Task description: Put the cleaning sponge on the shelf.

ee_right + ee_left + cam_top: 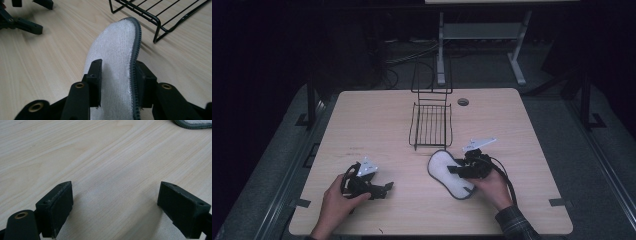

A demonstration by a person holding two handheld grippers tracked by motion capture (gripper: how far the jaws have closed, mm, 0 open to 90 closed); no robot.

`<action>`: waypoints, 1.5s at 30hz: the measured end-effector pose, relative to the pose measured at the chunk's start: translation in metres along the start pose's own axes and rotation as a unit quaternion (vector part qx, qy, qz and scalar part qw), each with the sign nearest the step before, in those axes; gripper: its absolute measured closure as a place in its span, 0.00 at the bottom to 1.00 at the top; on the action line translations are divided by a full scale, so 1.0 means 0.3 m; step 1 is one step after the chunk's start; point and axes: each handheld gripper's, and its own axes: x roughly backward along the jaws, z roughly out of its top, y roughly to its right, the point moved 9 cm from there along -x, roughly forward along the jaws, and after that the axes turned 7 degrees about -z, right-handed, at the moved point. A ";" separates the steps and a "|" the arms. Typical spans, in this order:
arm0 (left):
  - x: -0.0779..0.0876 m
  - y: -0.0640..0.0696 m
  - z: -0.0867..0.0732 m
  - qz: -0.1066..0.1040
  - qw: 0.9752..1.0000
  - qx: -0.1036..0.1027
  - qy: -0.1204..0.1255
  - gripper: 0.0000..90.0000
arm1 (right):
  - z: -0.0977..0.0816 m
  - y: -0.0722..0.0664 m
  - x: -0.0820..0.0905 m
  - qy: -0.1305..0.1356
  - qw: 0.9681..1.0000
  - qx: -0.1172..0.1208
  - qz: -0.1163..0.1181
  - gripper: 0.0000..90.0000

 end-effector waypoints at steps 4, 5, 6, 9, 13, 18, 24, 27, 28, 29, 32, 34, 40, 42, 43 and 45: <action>0.000 0.000 0.000 -0.001 1.000 0.000 0.000 0.14 | 0.008 -0.004 0.011 0.006 1.000 -0.001 0.011 0.74; 0.000 0.000 0.000 -0.001 1.000 0.000 0.001 0.14 | 0.010 -0.005 0.014 0.008 1.000 -0.002 0.012 0.75; 0.000 0.001 0.000 -0.001 1.000 0.000 0.001 0.14 | 0.012 -0.005 0.017 0.009 1.000 -0.001 0.013 0.76; 0.000 0.001 0.000 -0.001 1.000 0.001 0.001 0.14 | 0.016 -0.007 0.029 0.012 1.000 -0.005 0.017 0.78; -0.001 0.000 0.001 0.000 1.000 0.001 0.001 0.14 | 0.023 -0.004 0.048 0.020 1.000 -0.006 0.022 0.81; -0.001 0.001 0.001 0.000 1.000 0.002 0.003 0.14 | 0.037 0.001 0.075 0.031 0.999 0.001 0.018 0.85; -0.001 0.001 0.001 0.000 1.000 0.002 0.003 0.14 | 0.044 0.012 0.100 0.035 0.999 0.001 0.016 0.86; -0.001 0.001 0.001 0.000 1.000 0.002 0.003 0.14 | 0.045 0.020 0.112 0.036 0.999 -0.002 0.013 0.86; -0.001 0.001 0.001 0.000 1.000 0.002 0.003 0.14 | 0.046 0.025 0.117 0.037 0.999 -0.002 0.012 0.86; -0.001 0.001 0.001 0.000 1.000 0.002 0.003 0.14 | 0.048 0.029 0.122 0.039 0.999 -0.004 0.012 0.86; -0.001 0.001 0.001 0.000 1.000 0.002 0.003 0.14 | 0.053 0.043 0.139 0.046 0.999 -0.009 0.012 0.87; -0.001 0.001 0.001 0.000 1.000 0.001 0.002 0.14 | 0.056 0.053 0.144 0.046 0.999 -0.009 0.010 0.87; 0.000 0.000 0.000 0.000 1.000 0.000 0.000 0.14 | 0.079 0.076 0.165 0.055 0.998 -0.008 0.004 0.87; -0.001 0.001 0.001 0.000 1.000 0.001 0.001 0.14 | 0.090 0.086 0.171 0.059 0.998 -0.006 0.002 0.87; -0.001 0.001 0.002 0.000 1.000 0.001 0.003 0.14 | 0.096 0.091 0.173 0.059 0.998 -0.006 0.001 0.87; -0.001 0.000 0.001 0.000 1.000 0.000 0.001 0.14 | 0.111 0.102 0.178 0.065 0.998 -0.006 -0.001 0.87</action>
